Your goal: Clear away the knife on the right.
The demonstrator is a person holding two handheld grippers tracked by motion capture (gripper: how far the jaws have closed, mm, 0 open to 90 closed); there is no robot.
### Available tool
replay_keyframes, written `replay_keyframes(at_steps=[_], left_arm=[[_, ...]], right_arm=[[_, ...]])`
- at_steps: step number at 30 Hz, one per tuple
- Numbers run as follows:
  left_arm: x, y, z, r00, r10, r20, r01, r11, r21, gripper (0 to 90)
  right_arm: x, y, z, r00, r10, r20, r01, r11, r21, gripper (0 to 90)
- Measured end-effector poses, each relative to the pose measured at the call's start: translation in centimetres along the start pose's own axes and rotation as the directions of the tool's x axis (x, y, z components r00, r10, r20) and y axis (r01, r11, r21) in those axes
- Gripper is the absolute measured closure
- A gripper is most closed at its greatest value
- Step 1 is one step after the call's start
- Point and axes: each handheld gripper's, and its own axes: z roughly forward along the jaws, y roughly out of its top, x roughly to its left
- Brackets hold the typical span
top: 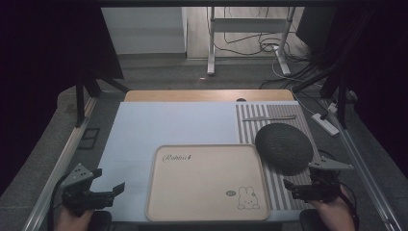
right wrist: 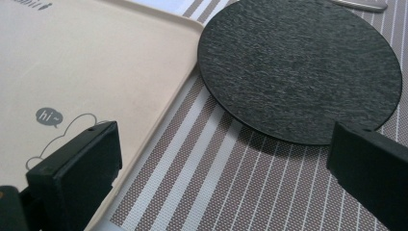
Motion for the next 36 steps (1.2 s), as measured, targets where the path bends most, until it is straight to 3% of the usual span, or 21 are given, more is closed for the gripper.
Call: replay_keyframes(at_steps=[5,11,16,36], left_arm=[[0.1,0.0,0.0,1.0000,-0.002,-0.001,0.002,1.0000,0.000,2.6],[0.1,0.0,0.0,1.0000,-0.005,0.000,0.005,1.0000,0.000,2.7],[0.1,0.0,0.0,1.0000,-0.008,0.002,0.008,1.0000,0.001,2.8],[0.1,0.0,0.1,0.9999,-0.010,-0.001,0.010,0.9999,0.007,3.4]], right_arm=[[-0.2,0.1,0.0,0.9984,0.045,-0.034,-0.046,0.999,-0.021,0.0],[0.2,0.4,0.2,0.9998,0.012,-0.017,-0.013,0.999,-0.039,0.0],[0.3,0.6,0.6,0.9997,0.018,-0.015,-0.019,0.999,-0.038,0.0],[1.2,1.8,2.3,0.9982,-0.034,-0.049,0.032,0.998,-0.055,0.0]])
